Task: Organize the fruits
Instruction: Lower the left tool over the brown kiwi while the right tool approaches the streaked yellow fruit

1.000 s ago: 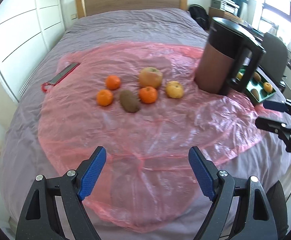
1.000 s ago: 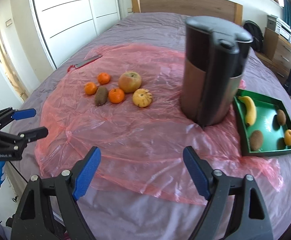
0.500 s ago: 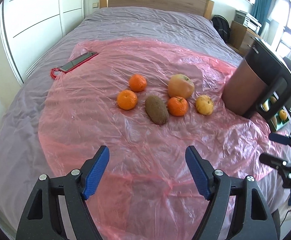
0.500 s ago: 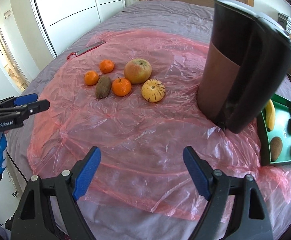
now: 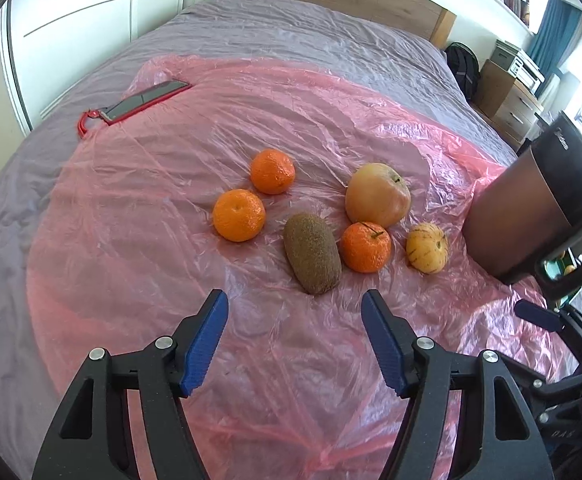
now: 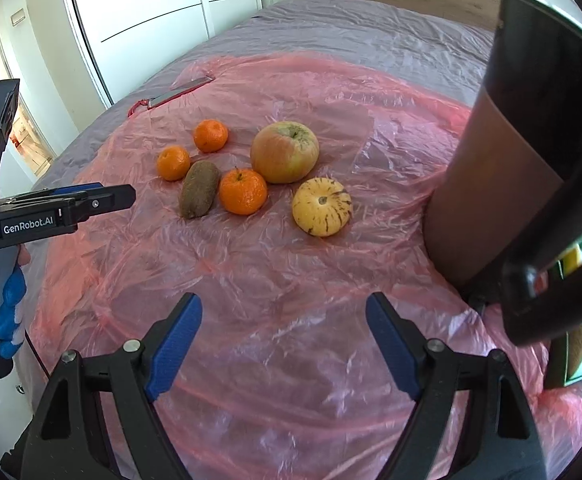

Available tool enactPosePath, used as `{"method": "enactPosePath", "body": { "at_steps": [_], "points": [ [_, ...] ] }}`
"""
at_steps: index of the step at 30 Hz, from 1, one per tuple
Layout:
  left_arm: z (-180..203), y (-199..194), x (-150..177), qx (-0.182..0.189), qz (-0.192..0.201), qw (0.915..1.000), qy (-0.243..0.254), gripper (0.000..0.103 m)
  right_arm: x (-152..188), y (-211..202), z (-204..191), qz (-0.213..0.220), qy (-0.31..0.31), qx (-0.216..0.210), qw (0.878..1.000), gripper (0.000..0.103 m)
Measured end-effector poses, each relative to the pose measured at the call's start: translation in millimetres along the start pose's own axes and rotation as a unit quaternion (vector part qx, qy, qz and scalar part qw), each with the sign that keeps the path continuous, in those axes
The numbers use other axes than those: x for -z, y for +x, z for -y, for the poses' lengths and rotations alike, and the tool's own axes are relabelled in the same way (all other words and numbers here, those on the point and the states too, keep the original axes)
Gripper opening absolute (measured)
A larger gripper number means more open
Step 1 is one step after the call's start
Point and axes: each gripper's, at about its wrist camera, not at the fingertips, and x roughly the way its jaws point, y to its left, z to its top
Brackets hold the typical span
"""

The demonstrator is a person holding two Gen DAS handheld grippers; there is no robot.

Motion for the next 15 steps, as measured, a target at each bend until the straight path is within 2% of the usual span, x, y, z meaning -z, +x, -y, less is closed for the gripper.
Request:
{"method": "enactPosePath", "body": {
  "at_steps": [10,15],
  "points": [
    [6.7,47.7,-17.5,-0.011,-0.026,0.9993,-0.023,0.060,-22.2,36.2,6.8,0.007,-0.001,-0.003,1.000,0.103],
    [9.4,64.2,-19.3,-0.026,-0.037,0.9988,-0.018,0.059,-33.2,49.5,11.5,0.013,0.000,0.005,1.000,0.096]
  ]
}}
